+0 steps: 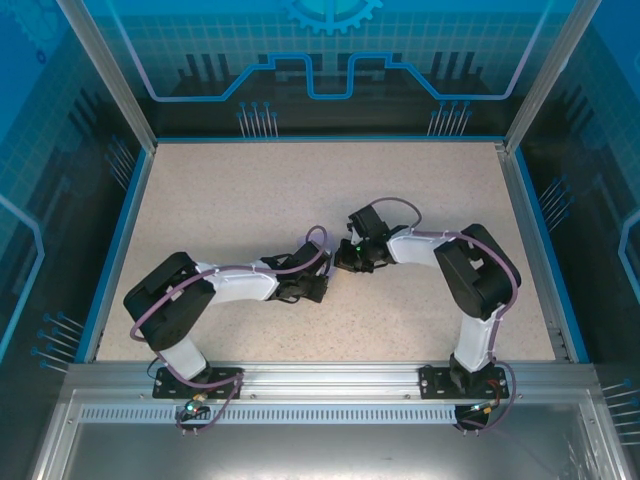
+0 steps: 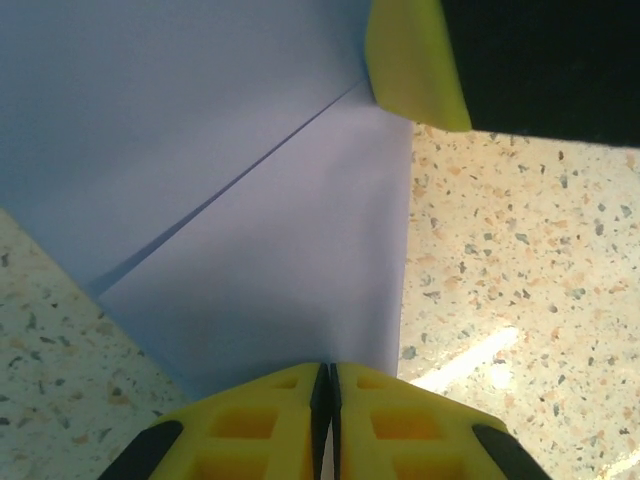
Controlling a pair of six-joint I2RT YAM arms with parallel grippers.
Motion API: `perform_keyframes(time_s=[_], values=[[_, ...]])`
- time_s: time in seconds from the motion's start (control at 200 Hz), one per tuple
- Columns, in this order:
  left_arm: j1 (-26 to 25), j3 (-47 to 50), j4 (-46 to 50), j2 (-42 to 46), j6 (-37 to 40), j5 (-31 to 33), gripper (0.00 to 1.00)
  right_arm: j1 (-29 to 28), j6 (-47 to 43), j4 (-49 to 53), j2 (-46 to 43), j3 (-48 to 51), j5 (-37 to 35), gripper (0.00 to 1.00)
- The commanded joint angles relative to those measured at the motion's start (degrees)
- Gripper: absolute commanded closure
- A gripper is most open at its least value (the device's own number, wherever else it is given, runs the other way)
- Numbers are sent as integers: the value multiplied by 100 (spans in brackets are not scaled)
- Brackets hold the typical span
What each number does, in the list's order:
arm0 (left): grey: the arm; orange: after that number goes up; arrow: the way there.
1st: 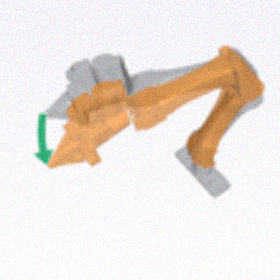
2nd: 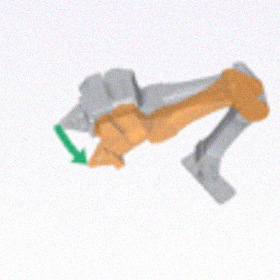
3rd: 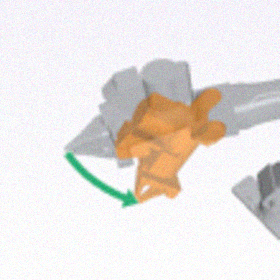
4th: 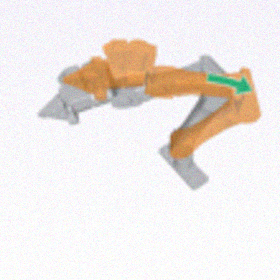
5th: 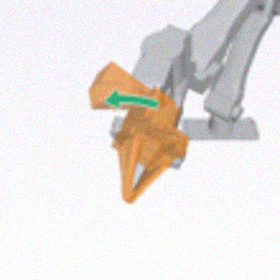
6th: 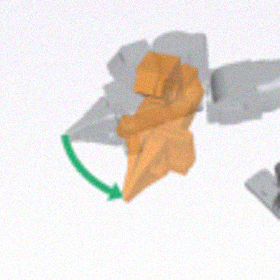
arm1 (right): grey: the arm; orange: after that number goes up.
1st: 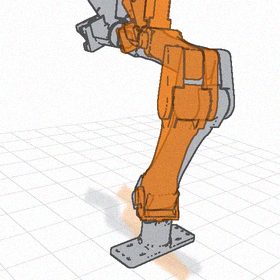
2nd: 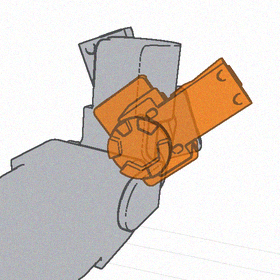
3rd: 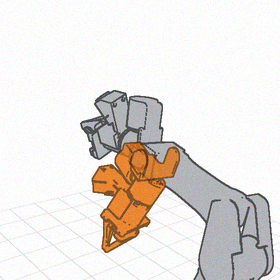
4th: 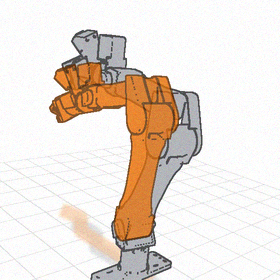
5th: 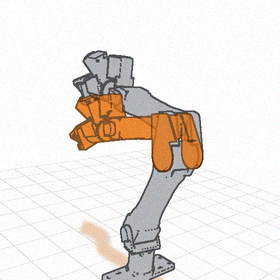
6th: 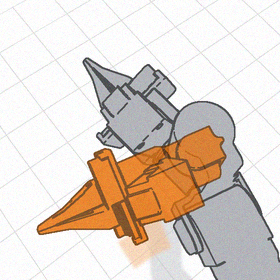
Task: Fold a paper plane with a square sheet of paper (pick it up from the middle)
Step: Third fold the triangle at the center of the table.
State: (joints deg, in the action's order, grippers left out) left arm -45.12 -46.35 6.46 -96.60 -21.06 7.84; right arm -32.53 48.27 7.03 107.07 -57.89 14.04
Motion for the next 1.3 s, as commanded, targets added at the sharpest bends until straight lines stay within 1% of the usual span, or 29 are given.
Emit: perform_keyframes(time_s=[0.0, 0.13, 0.255, 0.375, 0.475, 0.615, 0.83, 1.045, 1.296], values=[[65, 341, 998, -429, -65, 507, 86, 142, -246, 347, 223, -135, -295, 96], [56, 363, 987, -416, -82, 483, 87, 261, -348, 370, 252, -132, -327, 96], [48, 424, 933, -403, -114, 418, 86, 411, -487, 380, 87, -108, -297, 96], [21, 512, 801, -329, -56, 304, 86, 433, -563, 202, -186, -39, -51, 96], [12, 551, 752, -280, -23, 246, 86, 342, -497, 63, -384, 7, 260, 96], [10, 543, 718, -272, -21, 145, 86, 147, -176, -280, -474, 144, 606, 96], [17, 517, 749, -205, -21, 107, 86, -158, 243, -769, -102, 250, 815, 97], [12, 590, 814, -81, -46, 211, 86, -253, 303, -897, 229, 292, 719, 98], [-141, 544, 989, -61, -159, 403, 86, -245, 95, -616, 314, 399, 287, 99]])
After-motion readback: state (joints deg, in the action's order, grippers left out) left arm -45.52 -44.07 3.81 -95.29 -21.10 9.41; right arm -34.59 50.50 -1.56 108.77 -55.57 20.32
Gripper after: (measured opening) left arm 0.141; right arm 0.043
